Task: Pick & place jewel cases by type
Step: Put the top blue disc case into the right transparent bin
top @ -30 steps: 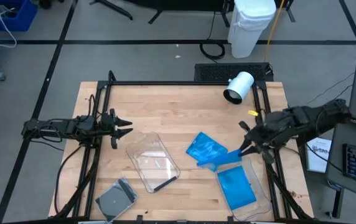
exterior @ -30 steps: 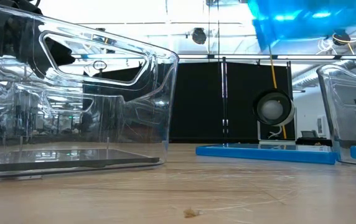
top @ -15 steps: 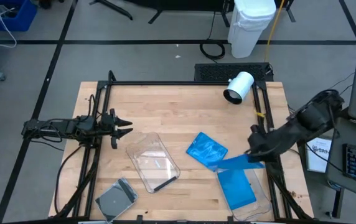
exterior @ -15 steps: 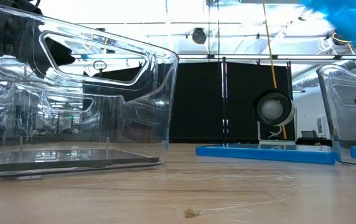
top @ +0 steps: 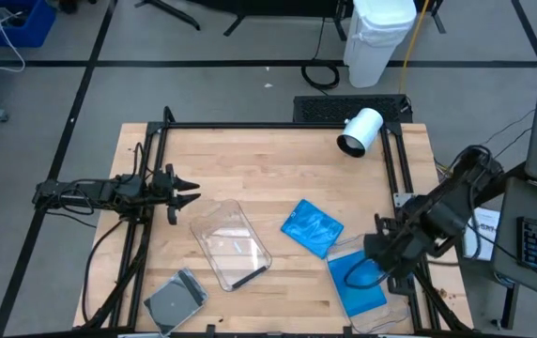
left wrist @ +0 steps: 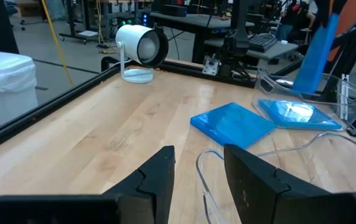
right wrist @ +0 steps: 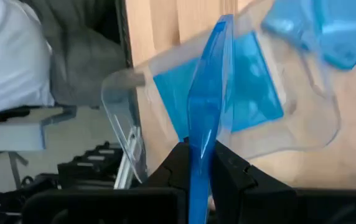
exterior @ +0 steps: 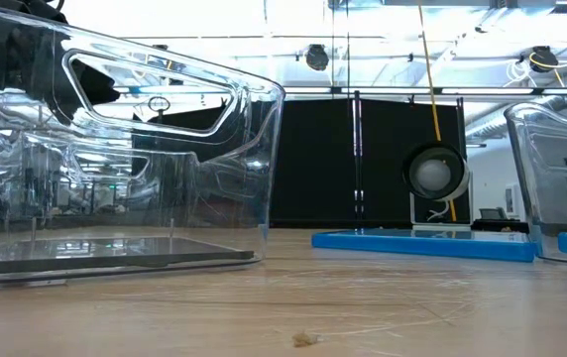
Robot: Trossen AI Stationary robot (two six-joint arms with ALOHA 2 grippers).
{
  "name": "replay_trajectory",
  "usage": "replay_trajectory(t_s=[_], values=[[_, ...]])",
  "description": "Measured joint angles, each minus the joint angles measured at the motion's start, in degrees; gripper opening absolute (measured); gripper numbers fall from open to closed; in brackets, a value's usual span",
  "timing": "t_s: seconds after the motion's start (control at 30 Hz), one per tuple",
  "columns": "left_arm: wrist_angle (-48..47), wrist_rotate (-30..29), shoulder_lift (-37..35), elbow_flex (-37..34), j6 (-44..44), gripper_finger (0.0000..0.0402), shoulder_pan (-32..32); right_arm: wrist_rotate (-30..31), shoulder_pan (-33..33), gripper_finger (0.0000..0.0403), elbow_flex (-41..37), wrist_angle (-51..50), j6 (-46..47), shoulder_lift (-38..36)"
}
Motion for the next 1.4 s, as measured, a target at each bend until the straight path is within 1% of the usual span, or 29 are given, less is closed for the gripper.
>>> replay_trajectory(t_s=[0.17,0.27,0.43,0.57,0.63,1.0,1.07,1.17,1.27,1.4], values=[[0.0,-0.02,0.0,0.0,0.0,0.0145,0.01,0.85,0.08,0.0025,-5.29,3.59,-1.52,0.12],[0.0,-0.02,0.0,0.0,0.0,0.0145,0.01,3.46,-0.05,0.0025,-8.58,5.61,-3.5,0.15],[0.0,0.0,0.0,0.0,0.0,0.0145,-0.02,7.31,-0.03,0.0026,-12.68,8.57,-3.93,-0.34],[0.0,-0.02,0.0,0.0,0.0,0.0145,0.0,11.27,-0.09,0.0033,-13.78,8.84,0.13,-0.52],[0.0,-0.02,0.0,0.0,0.0,0.0145,0.01,11.95,-0.14,0.0025,-13.85,8.73,0.99,-0.47],[0.0,-0.02,0.02,0.0,0.02,0.0145,0.01,17.69,0.08,0.0025,-14.1,2.7,5.13,-0.25],[0.0,-0.04,0.02,0.0,0.02,0.0145,0.01,18.78,0.08,0.0025,-14.1,1.91,7.88,-0.23],[0.0,-0.02,0.02,0.0,0.01,0.0145,0.01,22.0,0.08,0.0025,-14.1,0.08,14.4,-0.21],[0.0,-0.02,0.02,0.0,0.02,0.0145,0.01,24.12,0.1,0.0025,-14.48,-1.2,17.79,-0.21],[0.0,-0.02,0.02,0.0,0.0,0.0145,0.01,24.46,0.14,0.0025,-16.51,-3.74,21.03,-0.27]])
